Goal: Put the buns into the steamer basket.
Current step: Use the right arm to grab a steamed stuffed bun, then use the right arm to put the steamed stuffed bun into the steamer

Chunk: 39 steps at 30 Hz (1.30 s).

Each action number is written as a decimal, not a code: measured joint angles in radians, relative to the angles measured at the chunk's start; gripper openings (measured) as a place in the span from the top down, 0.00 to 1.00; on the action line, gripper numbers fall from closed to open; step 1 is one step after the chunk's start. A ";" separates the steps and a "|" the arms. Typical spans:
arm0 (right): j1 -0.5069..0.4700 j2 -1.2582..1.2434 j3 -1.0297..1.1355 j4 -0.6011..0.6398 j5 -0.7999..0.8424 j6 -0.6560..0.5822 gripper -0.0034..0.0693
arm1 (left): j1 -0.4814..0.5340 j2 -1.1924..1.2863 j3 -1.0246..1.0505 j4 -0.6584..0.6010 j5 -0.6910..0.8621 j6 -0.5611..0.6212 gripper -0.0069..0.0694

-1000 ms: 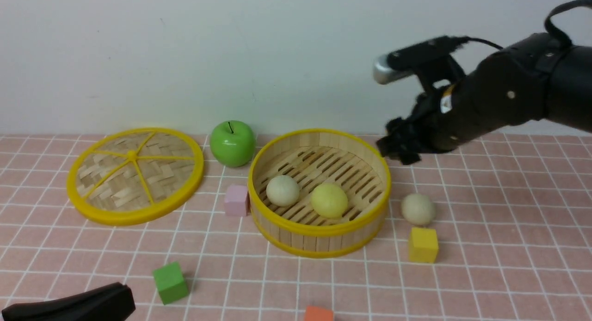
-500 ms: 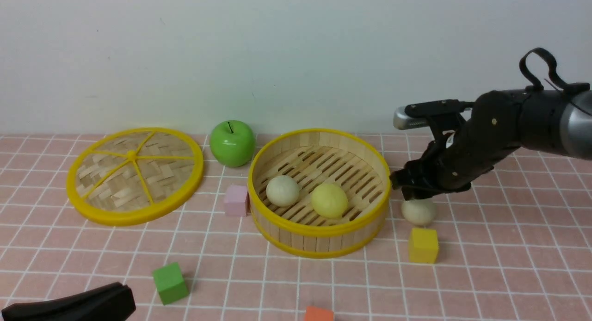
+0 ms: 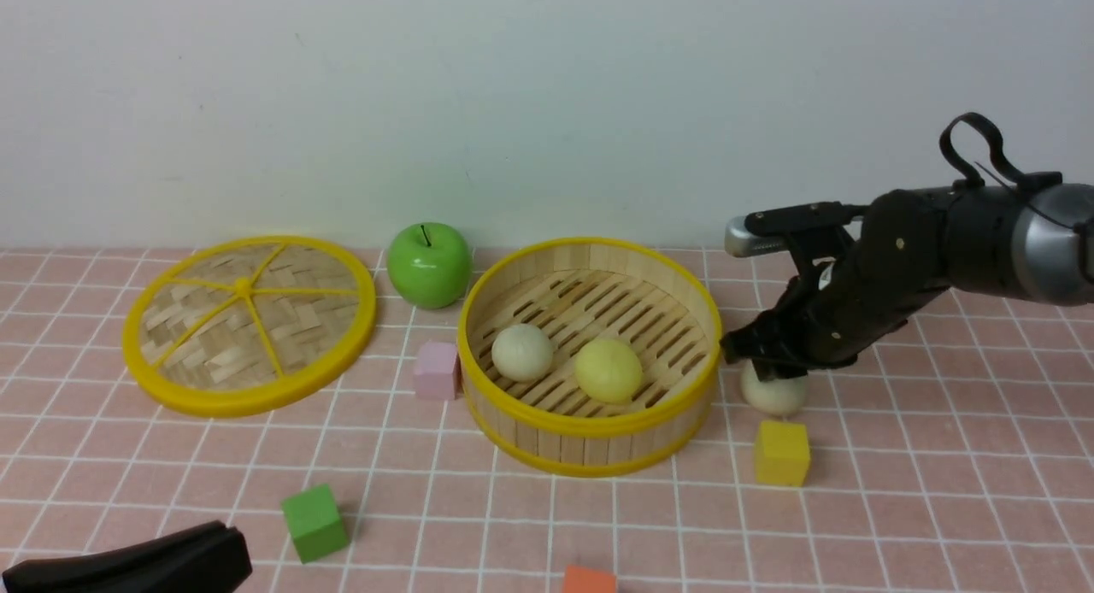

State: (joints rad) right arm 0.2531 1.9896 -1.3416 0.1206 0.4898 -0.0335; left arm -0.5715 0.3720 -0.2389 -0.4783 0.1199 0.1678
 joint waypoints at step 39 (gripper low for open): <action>0.199 0.010 -0.166 0.225 -0.215 -0.227 0.25 | 0.000 0.000 0.000 0.000 0.000 0.000 0.77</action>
State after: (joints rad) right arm 0.4523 1.9998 -1.5072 0.3455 0.2744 -0.2606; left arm -0.5715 0.3720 -0.2389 -0.4783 0.1199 0.1678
